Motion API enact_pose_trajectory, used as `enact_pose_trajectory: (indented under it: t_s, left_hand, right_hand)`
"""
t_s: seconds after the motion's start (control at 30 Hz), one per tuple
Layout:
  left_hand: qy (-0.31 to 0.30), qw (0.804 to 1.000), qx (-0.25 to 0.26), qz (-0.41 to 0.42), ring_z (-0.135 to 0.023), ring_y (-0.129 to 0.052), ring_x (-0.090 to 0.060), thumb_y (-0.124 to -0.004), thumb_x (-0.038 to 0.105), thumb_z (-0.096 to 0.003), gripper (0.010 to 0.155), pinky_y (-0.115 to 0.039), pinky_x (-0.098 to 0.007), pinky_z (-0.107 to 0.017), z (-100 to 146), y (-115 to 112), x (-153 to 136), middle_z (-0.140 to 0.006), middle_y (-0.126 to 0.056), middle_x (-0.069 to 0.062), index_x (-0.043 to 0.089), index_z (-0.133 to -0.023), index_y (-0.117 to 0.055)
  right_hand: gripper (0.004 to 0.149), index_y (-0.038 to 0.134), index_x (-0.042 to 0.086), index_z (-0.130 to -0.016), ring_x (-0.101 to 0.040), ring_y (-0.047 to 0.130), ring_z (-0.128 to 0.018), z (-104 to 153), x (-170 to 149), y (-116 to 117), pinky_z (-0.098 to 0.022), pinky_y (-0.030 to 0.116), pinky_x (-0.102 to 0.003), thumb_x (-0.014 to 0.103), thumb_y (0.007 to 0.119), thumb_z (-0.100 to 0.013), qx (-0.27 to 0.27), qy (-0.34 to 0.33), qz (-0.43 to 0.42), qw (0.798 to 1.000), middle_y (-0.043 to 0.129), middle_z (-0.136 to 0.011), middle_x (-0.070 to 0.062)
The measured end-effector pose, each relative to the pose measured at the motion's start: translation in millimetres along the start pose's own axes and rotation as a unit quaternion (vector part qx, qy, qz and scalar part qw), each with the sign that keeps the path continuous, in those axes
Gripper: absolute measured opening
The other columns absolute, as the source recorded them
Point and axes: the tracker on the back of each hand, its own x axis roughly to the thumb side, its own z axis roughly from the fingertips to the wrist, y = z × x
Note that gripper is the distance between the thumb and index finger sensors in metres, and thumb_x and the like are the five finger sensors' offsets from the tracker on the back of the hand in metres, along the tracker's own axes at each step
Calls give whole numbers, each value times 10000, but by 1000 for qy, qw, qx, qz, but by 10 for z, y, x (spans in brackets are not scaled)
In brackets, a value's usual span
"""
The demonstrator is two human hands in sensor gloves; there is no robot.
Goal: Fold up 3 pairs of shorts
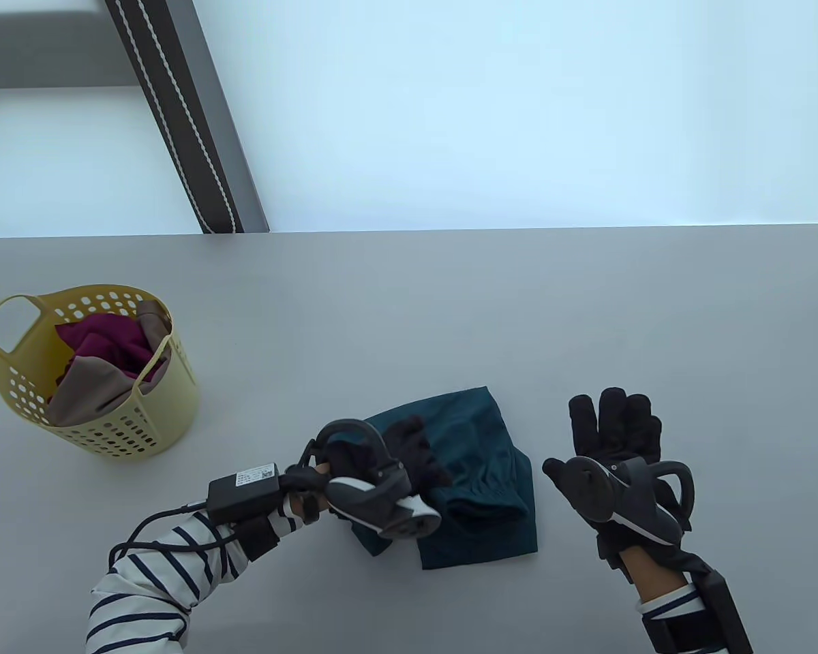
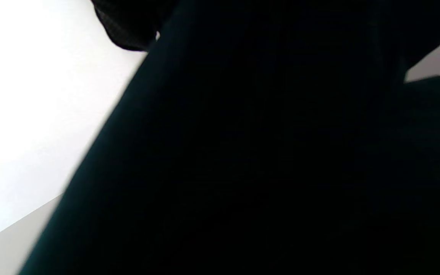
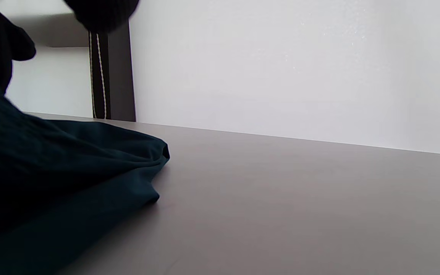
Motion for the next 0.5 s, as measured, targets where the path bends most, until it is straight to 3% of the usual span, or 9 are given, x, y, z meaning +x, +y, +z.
enact_pose_trajectory:
  t_s: [0.07,0.13,0.2,0.23,0.27,0.3,0.4,0.43,0.5]
  left_hand:
    - [55,994,12,93,-700,-993,-41,-468,496,-405,523,-725,-471,-733,-48,189,-242,-538,-921,225,324,-850,-684]
    - [120,977,-4,176,-686,-996,-64,-481,491,-424,526,-731,-482,-722,-88,222,-598,-538,-927,204,291,-861,-695]
    - [209,942,-11,263,-673,-1003,-95,-500,487,-438,530,-738,-497,-706,-111,112,-1008,-539,-941,177,258,-867,-713]
    - [244,922,-43,297,-684,-1003,-118,-508,485,-450,538,-737,-510,-698,-116,-7,-1199,-564,-947,159,239,-886,-707]
    - [269,910,-63,309,-712,-992,-153,-517,478,-466,551,-727,-530,-691,-114,-82,-1293,-616,-946,131,214,-921,-681]
    - [327,885,-91,318,-758,-981,-205,-533,464,-481,572,-723,-552,-682,-98,-230,-1434,-707,-940,85,187,-971,-639]
    - [481,820,-152,270,-874,-890,-379,-579,384,-520,687,-681,-635,-668,-21,-558,-1694,-1024,-732,-180,46,-1086,-384]
    - [515,807,-153,245,-886,-860,-399,-600,358,-522,738,-671,-649,-663,-2,-632,-1763,-1077,-622,-282,-7,-1089,-299]
    - [559,786,-166,203,-903,-814,-421,-613,334,-527,784,-661,-659,-659,13,-703,-1861,-1100,-503,-367,-45,-1081,-208]
  right_hand:
    - [866,100,21,-1037,-669,154,-825,-6,-14,21,-558,269,-704,532,537,-491,7,2,-3,1000,99,-977,-415]
    - [863,103,23,-1037,-668,155,-824,-12,-18,39,-559,271,-704,531,537,-491,13,2,-5,1000,100,-976,-415]
    - [864,104,20,-1037,-670,154,-823,-16,-20,55,-560,275,-703,530,538,-491,18,2,-6,1000,102,-975,-416]
    - [866,104,17,-1037,-670,156,-823,-19,-21,63,-560,276,-703,530,538,-491,21,2,-7,1000,102,-975,-417]
    - [862,106,23,-1037,-670,155,-821,-20,-21,66,-559,278,-703,529,539,-491,24,3,-7,1000,102,-974,-418]
    - [863,106,20,-1037,-670,156,-821,-22,-21,69,-560,279,-702,530,539,-491,25,3,-7,1000,102,-973,-418]
    - [864,106,16,-1035,-674,154,-816,-22,-18,72,-558,283,-702,528,540,-491,33,6,-8,999,100,-970,-421]
    - [865,107,14,-1035,-673,154,-816,-23,-18,73,-558,284,-702,528,541,-491,34,6,-7,999,100,-969,-422]
    - [867,108,9,-1035,-675,154,-814,-21,-14,66,-558,286,-702,526,542,-491,35,6,-7,999,101,-969,-422]
